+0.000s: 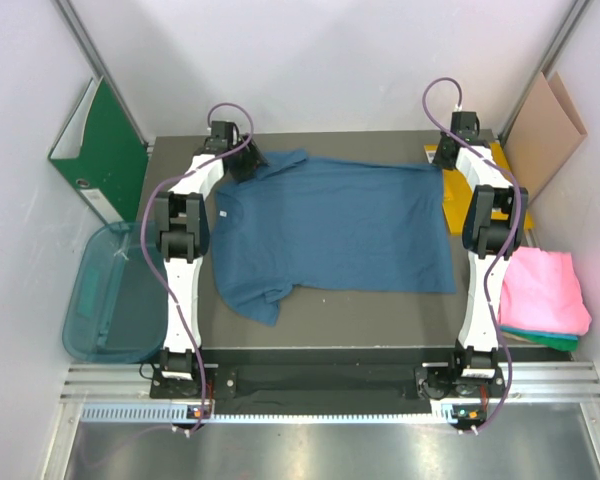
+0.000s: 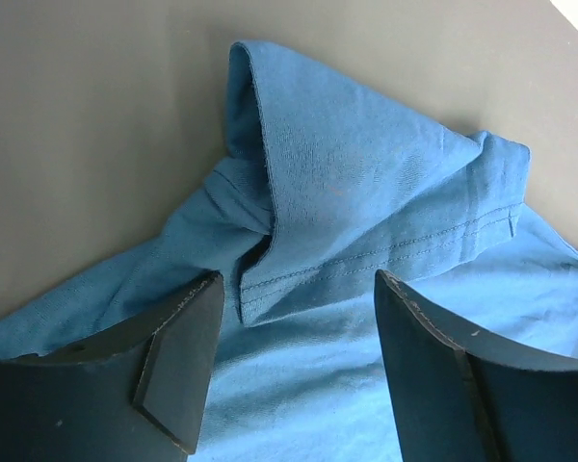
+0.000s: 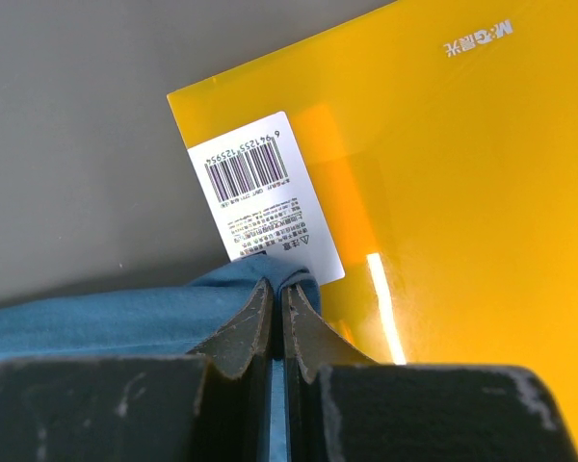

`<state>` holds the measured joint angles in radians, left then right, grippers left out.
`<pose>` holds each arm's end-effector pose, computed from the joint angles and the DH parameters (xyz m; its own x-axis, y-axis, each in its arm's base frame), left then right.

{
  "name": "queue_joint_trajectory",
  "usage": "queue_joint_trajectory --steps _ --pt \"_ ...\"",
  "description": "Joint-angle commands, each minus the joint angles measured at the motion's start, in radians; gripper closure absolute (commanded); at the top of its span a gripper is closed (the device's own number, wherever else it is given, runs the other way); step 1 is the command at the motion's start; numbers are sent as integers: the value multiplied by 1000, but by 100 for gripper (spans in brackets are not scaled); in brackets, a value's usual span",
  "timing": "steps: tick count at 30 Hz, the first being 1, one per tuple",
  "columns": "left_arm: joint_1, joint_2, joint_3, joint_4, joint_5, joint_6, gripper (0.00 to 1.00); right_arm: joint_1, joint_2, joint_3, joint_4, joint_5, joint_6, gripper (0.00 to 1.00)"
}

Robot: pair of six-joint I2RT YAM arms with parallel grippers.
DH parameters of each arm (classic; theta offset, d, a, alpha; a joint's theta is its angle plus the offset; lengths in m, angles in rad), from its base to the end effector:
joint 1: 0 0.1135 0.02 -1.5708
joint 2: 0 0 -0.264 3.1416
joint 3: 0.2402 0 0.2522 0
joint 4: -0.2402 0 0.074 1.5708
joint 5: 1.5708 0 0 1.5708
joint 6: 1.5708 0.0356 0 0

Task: Fold and stack the t-shirts
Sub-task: Grap the side of the flattened tshirt furthest away from the robot with both arms

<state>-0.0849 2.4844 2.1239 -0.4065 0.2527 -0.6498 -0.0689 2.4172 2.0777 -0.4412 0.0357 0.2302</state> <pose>0.5547 -0.0561 0.1692 -0.7088 -0.5276 -0.4683 -0.2102 0.7916 -0.5738 0.5451 -0.0389 0.1863 -0.6621 0.2743 -0.6974 0.2518 0.9579 0.1376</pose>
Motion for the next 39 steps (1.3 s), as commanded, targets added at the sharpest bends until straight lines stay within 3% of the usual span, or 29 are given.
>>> queue_joint_trajectory --steps 1,3,7,10,11,13,20,30,35,39 --pt "7 -52 -30 18 -29 18 31 -11 17 47 24 -14 11 100" --pt "7 -27 -25 40 -4 -4 31 -11 17 47 22 -16 8 100" --pt "5 25 24 63 55 -40 48 -11 13 48 16 -8 -6 100" --pt "2 36 30 84 66 -54 65 -12 11 47 12 -5 -11 100" --pt "4 36 30 86 66 -56 80 -12 11 47 15 -5 -14 100" --pt "2 34 37 84 65 -53 99 -11 11 47 10 -5 -12 100" --pt "14 -56 19 95 8 -42 100 -11 10 42 9 -8 -5 100" --pt "63 -150 116 103 62 -97 100 -9 -18 21 6 -11 -5 100" --pt "74 -254 1 37 105 -94 100 -9 -36 35 -5 -22 -12 99" --pt "79 -340 -146 -6 122 -102 100 -9 -66 39 -17 -31 -23 92"
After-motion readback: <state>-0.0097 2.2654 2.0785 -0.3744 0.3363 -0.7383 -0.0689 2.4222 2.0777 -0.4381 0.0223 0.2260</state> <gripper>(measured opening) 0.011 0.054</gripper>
